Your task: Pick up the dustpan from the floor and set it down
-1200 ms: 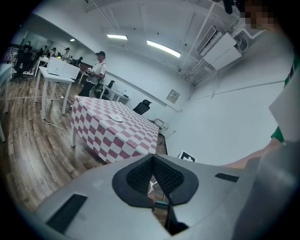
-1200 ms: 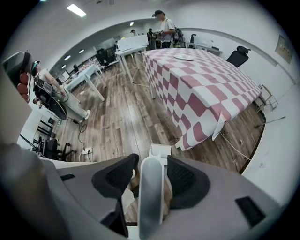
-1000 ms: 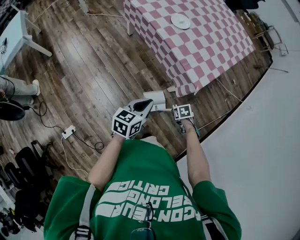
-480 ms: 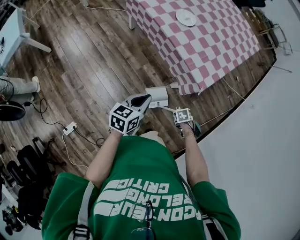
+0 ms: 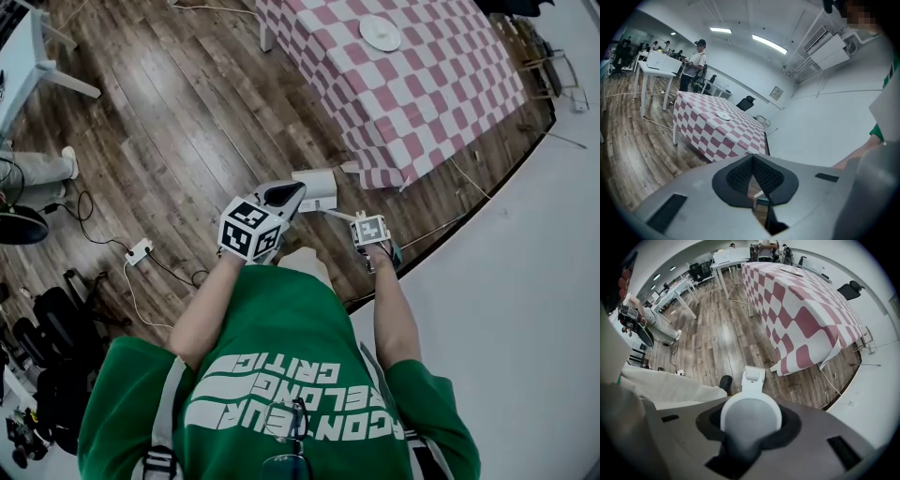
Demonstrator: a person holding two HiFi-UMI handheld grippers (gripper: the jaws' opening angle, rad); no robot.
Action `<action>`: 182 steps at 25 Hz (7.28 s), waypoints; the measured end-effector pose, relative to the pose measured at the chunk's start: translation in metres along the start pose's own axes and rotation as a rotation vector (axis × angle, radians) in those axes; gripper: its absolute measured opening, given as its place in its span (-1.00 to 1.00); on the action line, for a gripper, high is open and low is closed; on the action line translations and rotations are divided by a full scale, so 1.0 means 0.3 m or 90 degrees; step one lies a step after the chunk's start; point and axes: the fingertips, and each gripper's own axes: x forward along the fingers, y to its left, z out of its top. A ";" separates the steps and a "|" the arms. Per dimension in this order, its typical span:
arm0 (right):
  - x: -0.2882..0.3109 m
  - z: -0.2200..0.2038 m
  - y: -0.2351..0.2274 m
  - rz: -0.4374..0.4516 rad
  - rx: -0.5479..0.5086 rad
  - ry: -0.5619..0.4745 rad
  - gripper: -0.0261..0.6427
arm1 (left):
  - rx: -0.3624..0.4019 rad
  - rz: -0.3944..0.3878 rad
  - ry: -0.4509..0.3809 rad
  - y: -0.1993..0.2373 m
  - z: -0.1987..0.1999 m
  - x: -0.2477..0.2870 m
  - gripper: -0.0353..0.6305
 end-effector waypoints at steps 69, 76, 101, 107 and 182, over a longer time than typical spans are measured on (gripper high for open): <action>-1.171 0.604 -0.085 0.023 -0.245 -0.565 -0.61 | 0.021 0.269 -0.227 -0.132 0.300 -0.119 -0.91; -1.118 0.563 -0.098 0.027 -0.260 -0.544 -0.61 | 0.004 0.293 -0.228 -0.164 0.231 -0.143 -0.91; -0.804 0.379 -0.036 0.043 -0.358 -0.401 -0.61 | -0.118 0.398 -0.251 -0.269 -0.163 -0.265 -0.91; -0.732 0.392 0.061 0.035 -0.362 -0.367 -0.61 | -0.136 0.409 -0.261 -0.187 -0.207 -0.398 -0.91; -0.014 1.040 0.624 -0.019 -0.401 -0.045 -0.61 | -0.232 0.438 -0.209 0.448 -0.155 -0.647 -0.91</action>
